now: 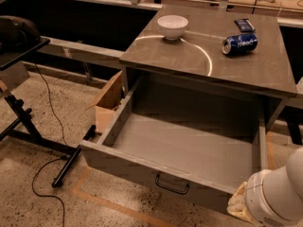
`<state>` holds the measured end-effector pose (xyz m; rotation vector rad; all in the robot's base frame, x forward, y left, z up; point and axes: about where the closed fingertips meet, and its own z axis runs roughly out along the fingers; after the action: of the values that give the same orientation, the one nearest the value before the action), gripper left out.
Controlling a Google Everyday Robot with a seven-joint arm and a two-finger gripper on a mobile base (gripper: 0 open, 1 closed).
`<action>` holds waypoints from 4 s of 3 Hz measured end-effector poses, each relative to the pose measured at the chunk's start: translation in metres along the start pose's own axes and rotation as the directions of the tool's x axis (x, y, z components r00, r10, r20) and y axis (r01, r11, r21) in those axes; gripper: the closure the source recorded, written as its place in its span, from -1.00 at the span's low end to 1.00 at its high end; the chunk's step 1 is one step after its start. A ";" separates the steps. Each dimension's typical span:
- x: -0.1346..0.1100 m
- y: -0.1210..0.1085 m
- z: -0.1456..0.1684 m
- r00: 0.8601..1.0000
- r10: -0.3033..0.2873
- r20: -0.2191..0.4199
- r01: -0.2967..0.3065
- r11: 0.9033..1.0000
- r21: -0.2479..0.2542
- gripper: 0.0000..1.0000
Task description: Close top drawer
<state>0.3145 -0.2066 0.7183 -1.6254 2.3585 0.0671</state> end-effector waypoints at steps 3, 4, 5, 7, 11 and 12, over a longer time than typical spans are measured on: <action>0.017 -0.022 0.017 0.997 -0.052 0.048 0.048 0.995 0.084 1.00; 0.024 -0.021 0.016 0.998 -0.062 0.031 0.060 0.995 0.078 1.00; 0.017 -0.011 0.025 0.994 -0.099 0.045 0.096 0.993 0.067 1.00; -0.014 -0.036 0.046 0.982 -0.167 0.083 0.153 0.977 0.148 1.00; -0.067 -0.181 0.068 0.967 -0.245 0.061 0.195 0.879 0.435 1.00; -0.068 -0.180 0.068 0.968 -0.245 0.062 0.194 0.879 0.435 1.00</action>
Offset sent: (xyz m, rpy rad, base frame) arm 0.0255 -0.0167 -0.0295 0.0351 -0.1250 0.0399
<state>0.5168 -0.1983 0.6914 -1.6009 1.9118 -0.3667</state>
